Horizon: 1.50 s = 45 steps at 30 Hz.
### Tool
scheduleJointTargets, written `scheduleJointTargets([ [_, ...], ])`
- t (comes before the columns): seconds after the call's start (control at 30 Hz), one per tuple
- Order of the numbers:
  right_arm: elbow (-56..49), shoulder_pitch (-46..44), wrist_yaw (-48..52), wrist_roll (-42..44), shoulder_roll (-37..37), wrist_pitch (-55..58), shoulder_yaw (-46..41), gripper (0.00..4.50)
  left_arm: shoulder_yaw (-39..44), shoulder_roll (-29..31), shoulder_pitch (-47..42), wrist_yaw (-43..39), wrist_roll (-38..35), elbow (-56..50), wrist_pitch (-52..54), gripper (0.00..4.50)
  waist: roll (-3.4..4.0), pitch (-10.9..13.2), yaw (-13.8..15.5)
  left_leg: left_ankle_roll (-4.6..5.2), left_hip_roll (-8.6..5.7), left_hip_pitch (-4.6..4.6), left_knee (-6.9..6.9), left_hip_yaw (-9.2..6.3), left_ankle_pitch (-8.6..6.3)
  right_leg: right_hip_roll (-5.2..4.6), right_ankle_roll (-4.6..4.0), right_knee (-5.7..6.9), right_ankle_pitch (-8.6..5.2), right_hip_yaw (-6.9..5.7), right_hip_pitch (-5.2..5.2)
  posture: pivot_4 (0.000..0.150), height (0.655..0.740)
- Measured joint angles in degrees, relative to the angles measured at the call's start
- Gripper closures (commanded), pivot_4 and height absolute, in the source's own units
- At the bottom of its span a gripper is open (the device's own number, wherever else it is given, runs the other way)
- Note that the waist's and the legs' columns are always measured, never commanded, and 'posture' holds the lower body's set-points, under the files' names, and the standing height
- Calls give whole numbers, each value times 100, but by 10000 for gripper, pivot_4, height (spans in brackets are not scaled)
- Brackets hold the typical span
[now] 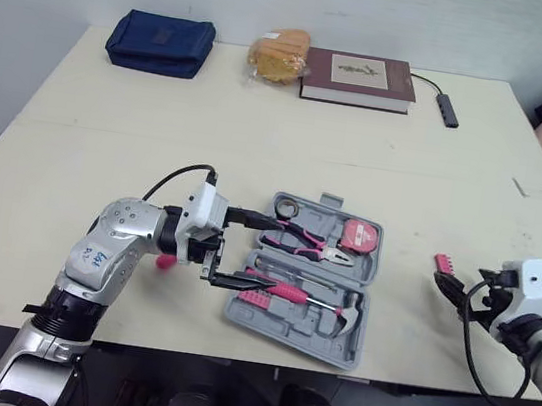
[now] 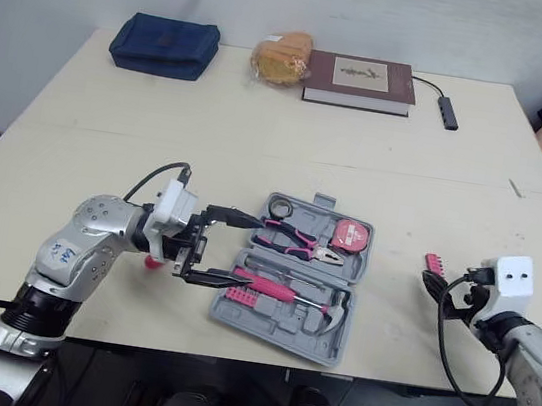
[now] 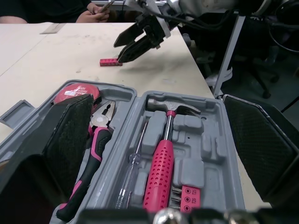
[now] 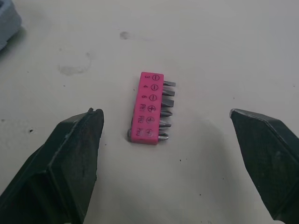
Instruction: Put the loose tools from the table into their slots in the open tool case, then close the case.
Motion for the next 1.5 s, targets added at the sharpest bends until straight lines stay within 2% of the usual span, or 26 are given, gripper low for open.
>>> scheduleJointTargets([
  [0.53, 72, -374, -253, -246, 434, 284, 148, 0, -11, -152, -159, 97, 1, 1, 68, 330, -2, -1, -44, -2, 1, 3, 1, 1, 2, 2, 2, 2, 1, 2, 1, 1500, 7400],
  [0.57, 83, -393, -252, -260, 441, 281, 164, 4910, -11, -153, -159, 94, 1, 1, 68, 0, -2, -1, -47, -3, 2, 3, 1, 1, 2, 4, 2, 1, 1, 2, 1, 1500, 7400],
  [0.6, 88, -419, -250, -283, 463, 269, 190, 7741, -11, -154, -159, 92, 1, 1, 69, 0, -3, -1, -48, -4, 2, 3, 0, 1, 3, 4, 2, 1, 1, 2, 1, 1500, 7400],
  [0.8, 81, -458, -195, -283, 626, 231, 213, 36436, 22, -148, -189, 87, 2, 93, 64, 0, -7, -3, -34, -4, 2, 3, 1, -2, 3, 3, 3, 0, 2, 1, 4, 1500, 7400],
  [0.83, 80, -456, -190, -283, 626, 232, 209, 37301, 24, -131, -189, 73, 2, 102, 61, 0, -8, -3, -34, -4, 2, 3, 1, -2, 3, 3, 3, -1, 2, 1, 4, 1500, 7400],
  [1.07, -11, -311, -101, -373, 544, 106, 172, 37302, 12, -43, -213, -239, 4, 245, -96, 0, -8, -3, -14, -4, 0, 0, 0, -4, 3, 1, 3, -2, 2, -2, 3, 1500, 7400],
  [1.27, -1095, -42, 295, -459, -149, 281, 214, 37302, 14, -38, -384, -708, 4, 393, -469, 0, -5, 0, -13, -2, -2, -18, 1, -4, 4, 3, 7, -7, 4, -5, -8, 1500, 7400],
  [1.4, -1985, -147, 606, -114, -741, 915, 152, 37302, 16, 39, -426, -1090, 7, 587, -759, 0, -13, 4, -27, -8, 9, -16, 0, -10, 4, 10, 4, -13, 3, -10, -7, 1500, 7400],
  [1.5, -3000, -457, 1021, 901, -1303, 1985, 347, 37302, 18, 50, -454, -1274, 2, 758, -794, 0, -1, 15, -29, -6, 9, -19, 1, -15, 5, 3, 3, -23, 3, -10, -10, 1500, 7400],
])
